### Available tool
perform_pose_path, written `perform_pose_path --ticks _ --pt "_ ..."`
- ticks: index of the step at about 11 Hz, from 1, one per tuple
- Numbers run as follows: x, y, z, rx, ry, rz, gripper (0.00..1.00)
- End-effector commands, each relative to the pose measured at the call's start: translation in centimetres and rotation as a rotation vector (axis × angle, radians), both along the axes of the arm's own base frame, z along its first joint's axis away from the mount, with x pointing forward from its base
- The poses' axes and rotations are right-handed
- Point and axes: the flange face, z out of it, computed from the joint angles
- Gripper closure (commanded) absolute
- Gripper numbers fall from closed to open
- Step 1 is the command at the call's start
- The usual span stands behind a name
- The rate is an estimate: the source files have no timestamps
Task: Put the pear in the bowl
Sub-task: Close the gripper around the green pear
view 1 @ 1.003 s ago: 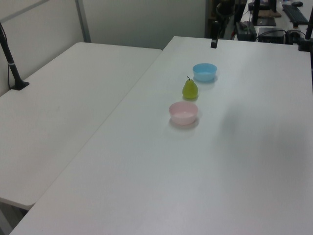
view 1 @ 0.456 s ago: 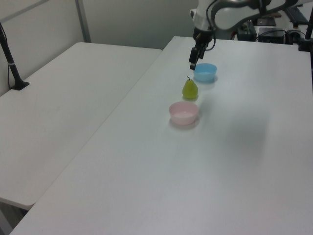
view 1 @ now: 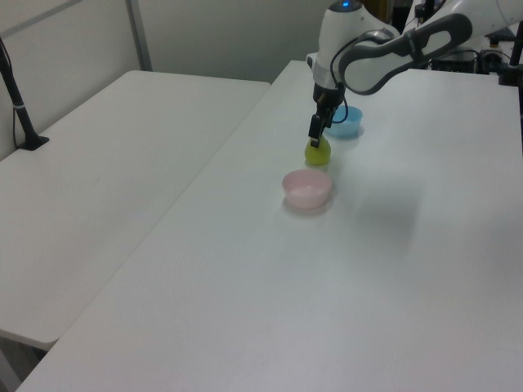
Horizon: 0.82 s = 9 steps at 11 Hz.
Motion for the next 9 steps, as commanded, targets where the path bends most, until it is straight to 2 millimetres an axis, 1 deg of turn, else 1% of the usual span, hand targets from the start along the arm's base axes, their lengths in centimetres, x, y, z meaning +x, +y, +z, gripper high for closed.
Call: perform_pose_path --ticks 1,4,6,8,9 --pt "0.7 0.7 -1.3 -0.032 -0.028 0.044 0.0" --pt "1.0 0.7 -3.3 -0.037 -0.028 0.051 0.0" --pt "1.1 0.5 -3.5 -0.038 -0.033 0.051 0.01" --pt "1.1 0.5 -3.7 -0.061 -0.027 0.071 0.17" --pt "1.0 0.5 -3.7 -0.066 -0.025 0.078 0.3"
